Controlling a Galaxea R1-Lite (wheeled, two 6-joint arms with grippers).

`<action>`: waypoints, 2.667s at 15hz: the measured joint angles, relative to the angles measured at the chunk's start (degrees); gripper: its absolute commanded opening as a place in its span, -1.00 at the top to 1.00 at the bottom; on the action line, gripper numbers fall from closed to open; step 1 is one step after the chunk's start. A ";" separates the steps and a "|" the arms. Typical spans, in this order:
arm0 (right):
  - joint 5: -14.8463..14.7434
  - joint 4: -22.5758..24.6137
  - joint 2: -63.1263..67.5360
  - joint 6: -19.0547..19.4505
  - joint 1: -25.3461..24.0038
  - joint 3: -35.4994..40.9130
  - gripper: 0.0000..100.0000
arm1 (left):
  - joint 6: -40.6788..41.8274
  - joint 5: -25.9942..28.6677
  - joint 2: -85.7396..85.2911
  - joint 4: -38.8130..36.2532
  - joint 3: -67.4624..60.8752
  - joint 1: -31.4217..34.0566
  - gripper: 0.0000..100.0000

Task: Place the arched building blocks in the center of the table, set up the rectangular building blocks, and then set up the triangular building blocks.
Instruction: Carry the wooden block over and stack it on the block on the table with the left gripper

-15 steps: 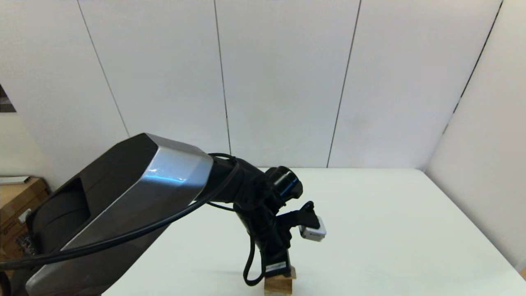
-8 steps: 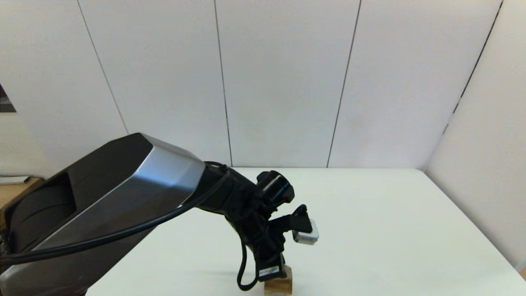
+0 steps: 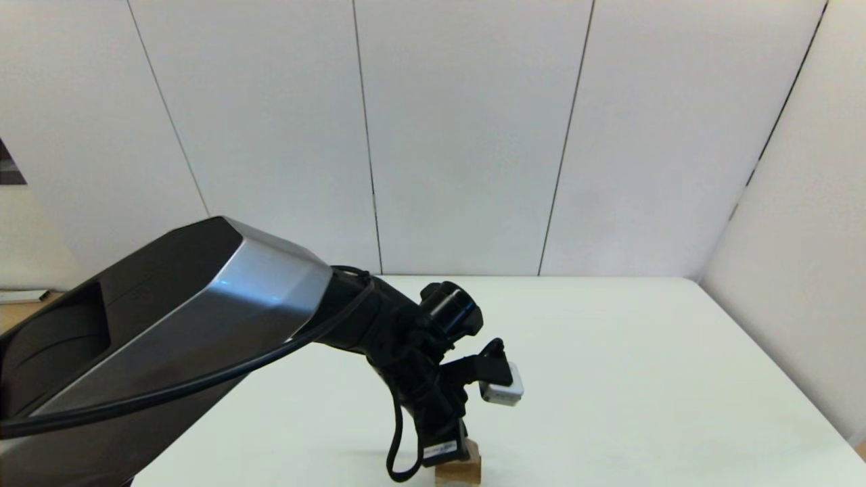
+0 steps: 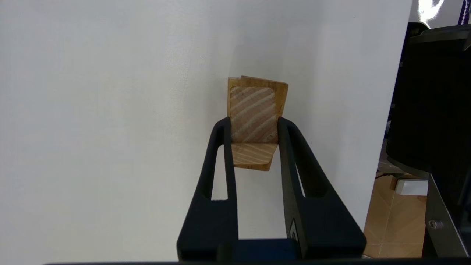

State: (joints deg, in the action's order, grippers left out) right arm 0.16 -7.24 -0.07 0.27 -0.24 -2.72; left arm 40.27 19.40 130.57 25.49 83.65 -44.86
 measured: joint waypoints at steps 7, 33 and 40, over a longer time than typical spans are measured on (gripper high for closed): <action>0.00 -0.02 0.00 -0.05 0.00 0.00 -1.00 | 0.13 -0.02 0.24 0.16 -0.59 -0.73 1.00; 0.00 0.00 0.00 0.00 0.00 0.00 -1.00 | 0.99 -0.09 1.56 0.22 0.39 0.21 1.00; 0.00 0.00 0.00 -0.02 0.00 0.00 -1.00 | 1.13 -0.09 1.15 1.10 -0.16 0.07 1.00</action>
State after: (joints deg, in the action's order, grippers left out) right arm 0.16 -7.24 -0.07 0.24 -0.24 -2.72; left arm 41.40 19.31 131.72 26.59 83.49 -44.79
